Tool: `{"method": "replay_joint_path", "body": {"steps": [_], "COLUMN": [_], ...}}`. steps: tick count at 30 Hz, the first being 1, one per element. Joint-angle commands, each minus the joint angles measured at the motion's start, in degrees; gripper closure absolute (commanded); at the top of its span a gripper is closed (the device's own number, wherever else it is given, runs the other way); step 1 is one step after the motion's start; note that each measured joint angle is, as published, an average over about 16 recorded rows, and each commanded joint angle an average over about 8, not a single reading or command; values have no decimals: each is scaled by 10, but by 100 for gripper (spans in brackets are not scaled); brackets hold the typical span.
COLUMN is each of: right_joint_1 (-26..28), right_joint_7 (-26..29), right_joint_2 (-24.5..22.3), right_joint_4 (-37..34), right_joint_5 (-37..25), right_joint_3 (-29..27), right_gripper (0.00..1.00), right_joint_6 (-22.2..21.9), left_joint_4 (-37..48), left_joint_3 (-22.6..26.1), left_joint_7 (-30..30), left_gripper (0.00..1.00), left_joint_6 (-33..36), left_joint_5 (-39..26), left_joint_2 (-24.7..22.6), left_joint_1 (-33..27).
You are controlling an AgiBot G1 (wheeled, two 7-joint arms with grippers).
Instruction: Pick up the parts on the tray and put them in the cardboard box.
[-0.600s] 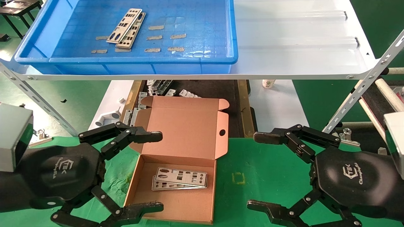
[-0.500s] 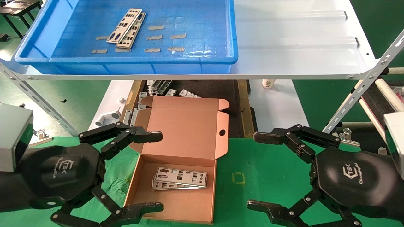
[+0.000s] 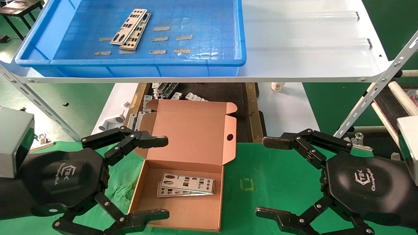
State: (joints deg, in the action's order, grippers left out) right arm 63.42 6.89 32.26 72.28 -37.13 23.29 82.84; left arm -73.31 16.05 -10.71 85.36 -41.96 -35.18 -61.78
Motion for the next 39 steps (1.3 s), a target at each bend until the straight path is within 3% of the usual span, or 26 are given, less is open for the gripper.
{"method": "replay_joint_path", "body": {"steps": [1, 3, 9, 15, 24, 39], "right_joint_1": [0, 0, 0, 0, 0, 0], "right_joint_7": [0, 0, 0, 0, 0, 0], "right_joint_2": [0, 0, 0, 0, 0, 0], "right_joint_4": [0, 0, 0, 0, 0, 0], "right_joint_5": [0, 0, 0, 0, 0, 0], "right_joint_3": [0, 0, 0, 0, 0, 0], "right_gripper": [91, 100, 100, 100, 100, 100], "right_joint_6": [0, 0, 0, 0, 0, 0], "left_joint_4": [-1, 1, 22, 89, 282, 583], "left_joint_3": [0, 0, 2, 25, 84, 120], "left_joint_7": [0, -1, -4, -30, -82, -70], "left_gripper": [0, 0, 0, 0, 0, 0], "left_joint_6": [2, -3, -60, -157, -268, -297], "left_joint_5": [1, -1, -33, -106, -233, -303], "left_joint_2": [1, -1, -28, -86, -172, -241], "left_joint_1": [1, -2, -44, -137, -293, -444]}}
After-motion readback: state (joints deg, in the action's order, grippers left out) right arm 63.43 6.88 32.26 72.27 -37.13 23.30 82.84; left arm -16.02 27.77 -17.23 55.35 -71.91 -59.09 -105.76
